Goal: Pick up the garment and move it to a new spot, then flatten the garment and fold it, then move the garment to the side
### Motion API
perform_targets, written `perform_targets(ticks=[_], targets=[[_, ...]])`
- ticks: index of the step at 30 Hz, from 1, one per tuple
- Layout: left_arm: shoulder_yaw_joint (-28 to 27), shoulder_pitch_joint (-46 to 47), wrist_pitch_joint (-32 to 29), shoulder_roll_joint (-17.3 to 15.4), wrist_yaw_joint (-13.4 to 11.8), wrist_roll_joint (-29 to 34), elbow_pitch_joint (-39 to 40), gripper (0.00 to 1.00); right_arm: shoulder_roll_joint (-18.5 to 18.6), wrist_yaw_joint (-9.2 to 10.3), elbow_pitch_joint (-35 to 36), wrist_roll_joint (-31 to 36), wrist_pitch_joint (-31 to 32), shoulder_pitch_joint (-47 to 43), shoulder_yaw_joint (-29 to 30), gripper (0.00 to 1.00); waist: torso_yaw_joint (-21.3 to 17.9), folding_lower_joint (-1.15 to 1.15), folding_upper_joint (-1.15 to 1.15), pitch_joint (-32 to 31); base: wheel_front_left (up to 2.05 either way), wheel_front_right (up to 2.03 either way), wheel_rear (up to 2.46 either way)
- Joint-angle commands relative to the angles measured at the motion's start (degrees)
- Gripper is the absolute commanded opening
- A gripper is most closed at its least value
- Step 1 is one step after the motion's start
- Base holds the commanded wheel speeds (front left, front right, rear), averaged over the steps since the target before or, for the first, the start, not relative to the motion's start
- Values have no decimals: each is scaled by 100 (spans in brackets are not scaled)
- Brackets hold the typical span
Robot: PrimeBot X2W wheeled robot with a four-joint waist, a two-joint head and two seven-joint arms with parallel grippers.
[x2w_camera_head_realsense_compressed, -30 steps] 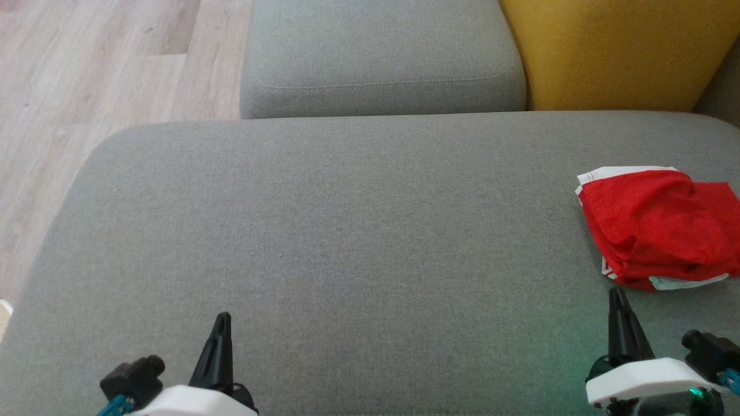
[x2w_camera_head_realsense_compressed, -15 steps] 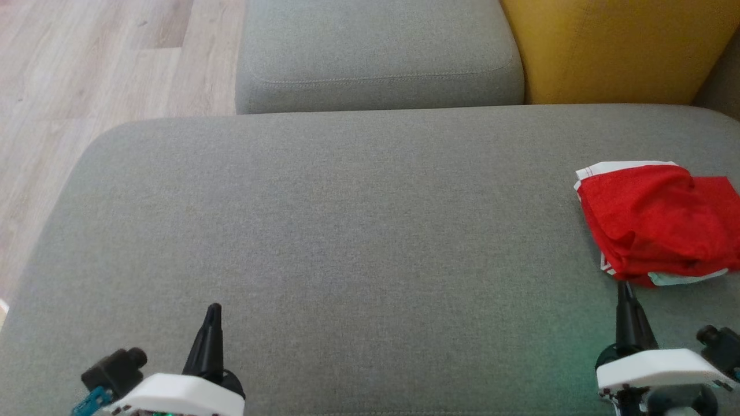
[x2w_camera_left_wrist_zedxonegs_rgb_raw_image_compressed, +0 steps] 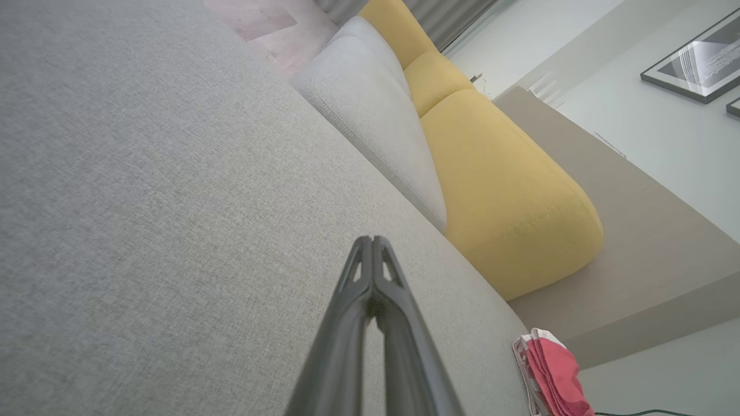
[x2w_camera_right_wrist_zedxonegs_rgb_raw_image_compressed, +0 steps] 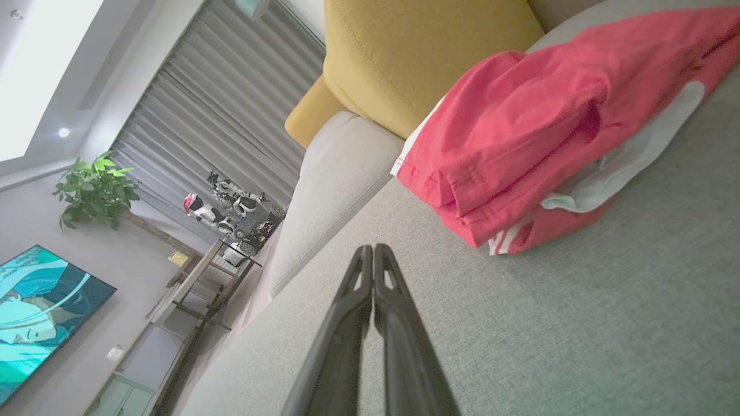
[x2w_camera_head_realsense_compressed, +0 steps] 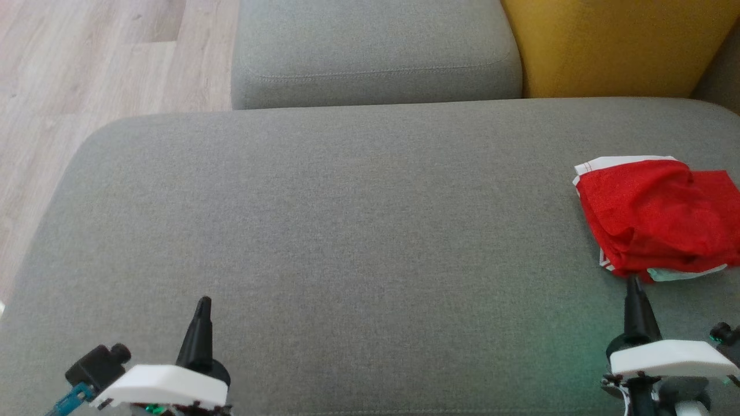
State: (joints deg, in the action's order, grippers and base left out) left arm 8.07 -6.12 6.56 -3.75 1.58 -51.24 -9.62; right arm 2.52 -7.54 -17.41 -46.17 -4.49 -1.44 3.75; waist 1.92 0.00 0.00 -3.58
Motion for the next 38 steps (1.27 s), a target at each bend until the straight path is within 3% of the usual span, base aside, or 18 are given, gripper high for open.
perform_targets(ticks=[1, 38], targets=[[-187, 358, -25, -93, 46, -170, 144, 0, 20, 3, 216, -188, 31, 317, -33, 0, -5, 0, 0, 8, 0, 0, 0], [-779, 856, -652, -98, 365, -2598, -192, 0, 29, 4, 288, -2774, 656, 578, 149, 0, -114, 0, 0, 224, 0, 0, 0]])
